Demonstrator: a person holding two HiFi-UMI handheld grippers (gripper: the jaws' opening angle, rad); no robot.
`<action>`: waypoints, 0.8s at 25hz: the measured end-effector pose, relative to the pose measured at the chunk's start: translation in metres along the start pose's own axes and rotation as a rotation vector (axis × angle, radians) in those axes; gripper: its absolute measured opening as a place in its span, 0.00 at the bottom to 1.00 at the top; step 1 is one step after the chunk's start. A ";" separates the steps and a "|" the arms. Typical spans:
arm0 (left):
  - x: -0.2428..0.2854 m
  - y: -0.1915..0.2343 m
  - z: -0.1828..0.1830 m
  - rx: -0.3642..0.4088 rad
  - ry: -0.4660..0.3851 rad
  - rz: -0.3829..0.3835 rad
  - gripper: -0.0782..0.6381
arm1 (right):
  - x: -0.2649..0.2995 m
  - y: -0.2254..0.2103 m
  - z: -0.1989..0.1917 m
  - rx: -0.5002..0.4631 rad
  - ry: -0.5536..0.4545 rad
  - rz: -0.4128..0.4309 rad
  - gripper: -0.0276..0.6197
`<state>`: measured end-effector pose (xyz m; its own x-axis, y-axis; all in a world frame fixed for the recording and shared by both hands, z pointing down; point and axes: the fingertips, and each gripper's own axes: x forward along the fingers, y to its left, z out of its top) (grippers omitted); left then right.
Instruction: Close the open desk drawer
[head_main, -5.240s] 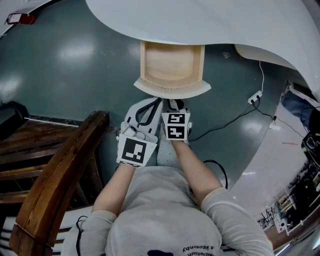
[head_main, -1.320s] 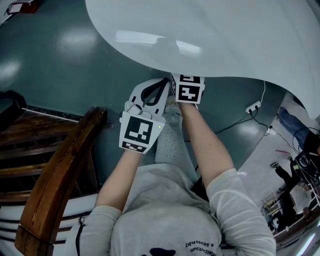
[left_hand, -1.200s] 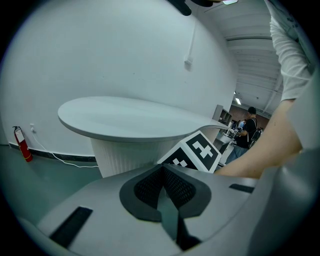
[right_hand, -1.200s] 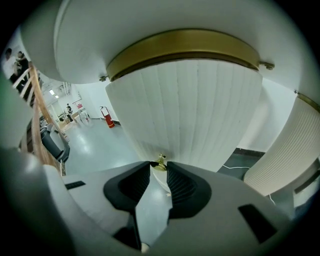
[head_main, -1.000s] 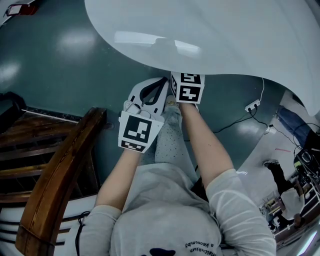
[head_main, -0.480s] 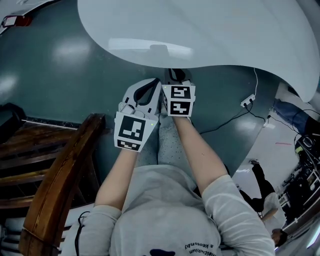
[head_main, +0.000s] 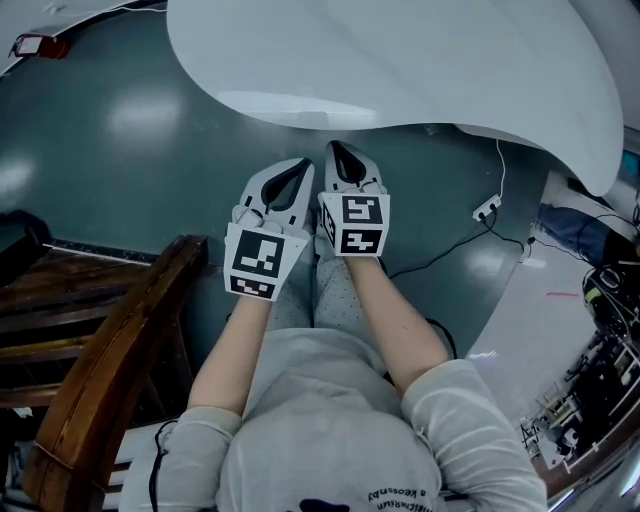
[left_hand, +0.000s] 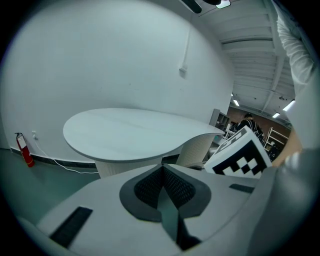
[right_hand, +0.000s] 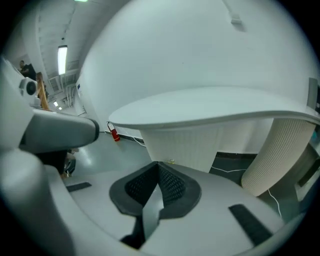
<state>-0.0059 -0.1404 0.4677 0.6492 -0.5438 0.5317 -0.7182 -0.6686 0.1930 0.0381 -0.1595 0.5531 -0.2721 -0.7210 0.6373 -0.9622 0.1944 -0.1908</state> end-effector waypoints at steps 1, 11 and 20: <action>-0.003 -0.002 0.004 0.001 -0.007 0.006 0.12 | -0.008 0.001 0.008 -0.012 -0.021 0.001 0.07; -0.043 -0.018 0.051 0.025 -0.112 0.063 0.12 | -0.091 0.003 0.068 -0.081 -0.187 -0.008 0.07; -0.079 -0.057 0.101 0.045 -0.215 0.082 0.12 | -0.174 0.014 0.129 -0.138 -0.350 0.012 0.07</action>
<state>0.0094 -0.1105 0.3316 0.6311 -0.6897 0.3552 -0.7620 -0.6370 0.1170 0.0739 -0.1167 0.3434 -0.2853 -0.8972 0.3370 -0.9582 0.2748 -0.0794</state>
